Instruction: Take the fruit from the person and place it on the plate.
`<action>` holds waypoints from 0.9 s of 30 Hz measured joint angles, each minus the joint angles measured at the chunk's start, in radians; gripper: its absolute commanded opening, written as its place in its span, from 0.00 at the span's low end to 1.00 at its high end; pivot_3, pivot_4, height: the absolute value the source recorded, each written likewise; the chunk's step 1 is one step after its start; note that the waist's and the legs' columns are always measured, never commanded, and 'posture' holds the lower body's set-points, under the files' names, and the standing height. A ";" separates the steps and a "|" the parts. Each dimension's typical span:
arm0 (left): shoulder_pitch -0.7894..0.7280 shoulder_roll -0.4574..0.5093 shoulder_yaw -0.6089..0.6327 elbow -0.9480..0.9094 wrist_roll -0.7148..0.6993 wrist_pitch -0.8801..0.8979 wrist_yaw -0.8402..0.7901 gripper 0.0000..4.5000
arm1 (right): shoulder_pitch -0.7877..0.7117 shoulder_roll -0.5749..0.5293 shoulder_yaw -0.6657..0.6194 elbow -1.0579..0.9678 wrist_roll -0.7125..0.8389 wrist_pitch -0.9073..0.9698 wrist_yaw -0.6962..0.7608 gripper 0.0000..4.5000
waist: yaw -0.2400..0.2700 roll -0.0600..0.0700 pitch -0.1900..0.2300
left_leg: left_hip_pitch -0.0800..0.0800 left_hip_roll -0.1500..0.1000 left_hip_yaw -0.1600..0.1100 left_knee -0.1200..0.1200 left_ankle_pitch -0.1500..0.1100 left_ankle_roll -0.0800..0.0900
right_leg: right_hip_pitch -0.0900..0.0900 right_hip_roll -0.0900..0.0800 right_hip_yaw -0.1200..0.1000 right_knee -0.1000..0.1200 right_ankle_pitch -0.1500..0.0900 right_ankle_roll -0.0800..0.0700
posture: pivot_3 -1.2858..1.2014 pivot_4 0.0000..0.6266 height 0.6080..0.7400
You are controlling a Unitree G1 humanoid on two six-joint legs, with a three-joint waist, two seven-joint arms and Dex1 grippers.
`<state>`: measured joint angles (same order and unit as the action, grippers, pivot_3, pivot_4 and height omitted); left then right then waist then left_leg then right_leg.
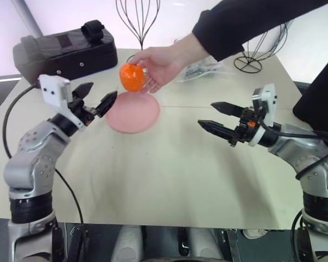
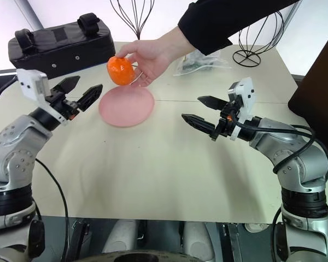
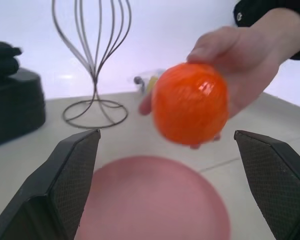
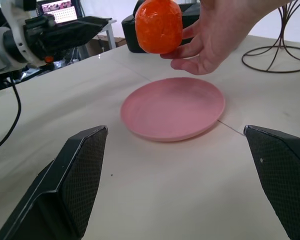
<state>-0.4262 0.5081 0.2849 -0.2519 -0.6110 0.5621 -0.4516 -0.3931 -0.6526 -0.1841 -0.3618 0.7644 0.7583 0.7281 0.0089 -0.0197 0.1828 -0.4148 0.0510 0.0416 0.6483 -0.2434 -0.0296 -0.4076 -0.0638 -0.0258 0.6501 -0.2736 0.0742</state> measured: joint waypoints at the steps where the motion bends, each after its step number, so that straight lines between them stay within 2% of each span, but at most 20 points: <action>1: -0.021 -0.014 -0.013 0.021 0.010 -0.007 0.000 1.00 | 0.000 0.001 0.004 0.002 -0.006 -0.001 0.000 0.99 | 0.000 0.000 0.000 | 0.000 0.000 0.000 0.000 0.000 0.000 | 0.000 0.001 0.000 0.000 0.000 0.000 | 0.52 0.24 1.00; 14: -0.164 -0.093 -0.091 0.206 0.090 -0.112 -0.011 1.00 | 0.020 0.006 0.014 0.001 -0.018 -0.018 -0.015 0.99 | 0.002 0.000 0.000 | 0.000 0.000 0.000 0.000 0.000 0.000 | 0.000 0.001 0.000 0.000 0.000 0.000 | 0.52 0.24 1.00; 19: -0.173 -0.103 -0.095 0.224 0.101 -0.119 -0.015 0.65 | 0.024 0.007 0.014 0.001 -0.026 -0.030 -0.023 1.00 | 0.000 0.000 0.000 | 0.000 0.000 0.000 0.000 0.000 0.000 | 0.000 0.001 0.000 0.000 0.000 0.000 | 0.52 0.24 1.00; 27: -0.172 -0.095 -0.097 0.245 0.144 -0.111 0.013 0.64 | 0.026 0.007 0.014 0.001 -0.028 -0.039 -0.029 1.00 | 0.002 0.000 0.000 | 0.000 0.000 0.000 0.000 0.000 0.000 | 0.000 0.001 0.000 0.000 0.000 0.001 | 0.52 0.24 1.00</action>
<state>-0.5985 0.4134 0.1878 -0.0073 -0.4674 0.4509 -0.4383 -0.3669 -0.6457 -0.1700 -0.3606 0.7360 0.7197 0.6987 0.0107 -0.0199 0.1828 -0.4149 0.0512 0.0412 0.6486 -0.2433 -0.0296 -0.4076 -0.0632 -0.0262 0.6504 -0.2734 0.0747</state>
